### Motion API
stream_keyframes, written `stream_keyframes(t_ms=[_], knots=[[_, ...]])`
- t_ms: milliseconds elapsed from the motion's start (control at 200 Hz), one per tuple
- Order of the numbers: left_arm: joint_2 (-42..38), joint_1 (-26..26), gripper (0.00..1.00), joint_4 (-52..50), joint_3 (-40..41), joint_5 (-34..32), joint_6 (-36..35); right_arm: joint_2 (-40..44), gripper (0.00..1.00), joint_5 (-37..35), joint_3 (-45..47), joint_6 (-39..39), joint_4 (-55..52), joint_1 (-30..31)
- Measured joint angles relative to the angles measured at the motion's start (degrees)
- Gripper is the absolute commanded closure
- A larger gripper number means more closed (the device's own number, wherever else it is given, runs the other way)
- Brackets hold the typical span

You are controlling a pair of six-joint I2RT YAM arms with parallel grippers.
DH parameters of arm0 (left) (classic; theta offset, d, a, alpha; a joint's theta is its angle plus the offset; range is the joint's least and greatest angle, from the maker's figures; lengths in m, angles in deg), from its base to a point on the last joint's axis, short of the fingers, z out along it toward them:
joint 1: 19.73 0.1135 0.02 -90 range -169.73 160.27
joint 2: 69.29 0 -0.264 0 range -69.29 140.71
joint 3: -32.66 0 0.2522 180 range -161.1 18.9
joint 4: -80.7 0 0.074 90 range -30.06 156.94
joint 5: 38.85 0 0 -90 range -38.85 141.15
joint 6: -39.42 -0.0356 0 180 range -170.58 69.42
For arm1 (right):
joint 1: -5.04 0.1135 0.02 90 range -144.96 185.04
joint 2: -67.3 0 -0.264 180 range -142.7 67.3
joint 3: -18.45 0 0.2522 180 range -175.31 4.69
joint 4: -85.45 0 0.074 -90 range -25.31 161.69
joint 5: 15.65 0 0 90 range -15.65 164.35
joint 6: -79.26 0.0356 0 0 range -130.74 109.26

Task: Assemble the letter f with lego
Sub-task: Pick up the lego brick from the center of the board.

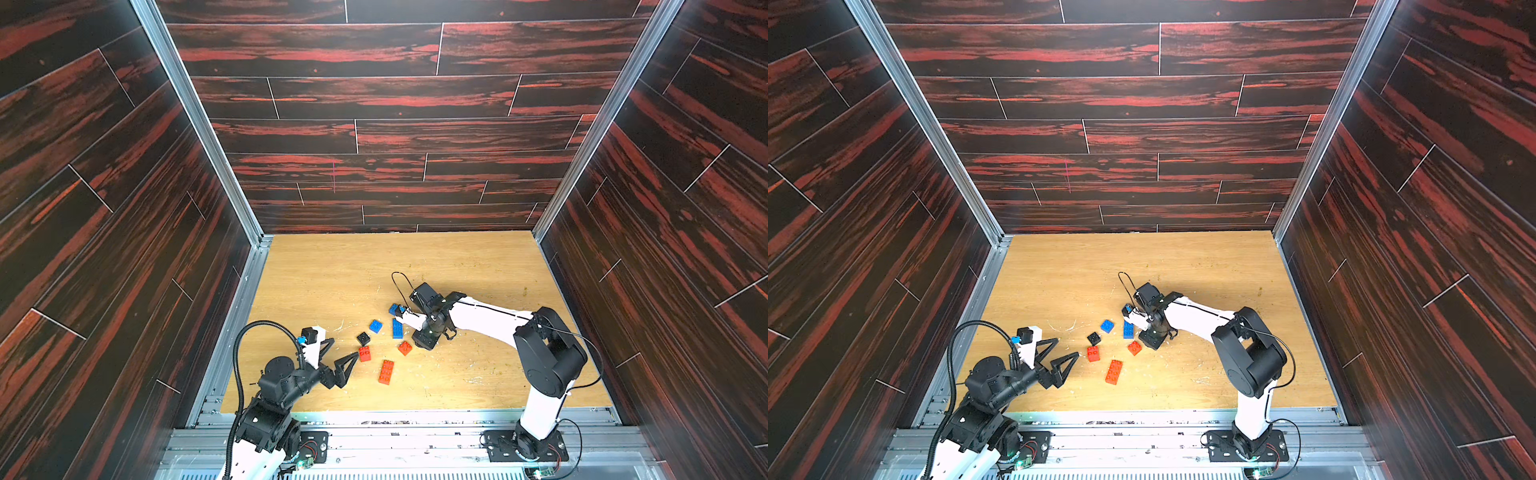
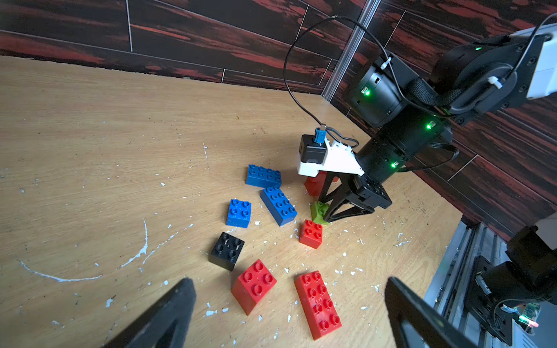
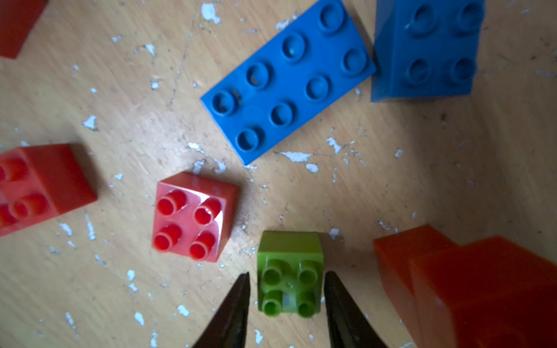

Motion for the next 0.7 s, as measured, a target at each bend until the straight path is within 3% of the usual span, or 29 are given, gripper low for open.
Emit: stream_keyframes(t_ms=[546, 701], knots=[[0.02, 0.0, 0.0, 0.02, 0.0, 0.0, 0.0, -1.36, 0.58, 0.02, -1.01, -0.2, -1.05, 0.0], [0.07, 0.0, 0.0, 0.0, 0.0, 0.0, 0.0, -1.4, 0.67, 0.02, -1.16, -0.66, -1.33, 0.0]])
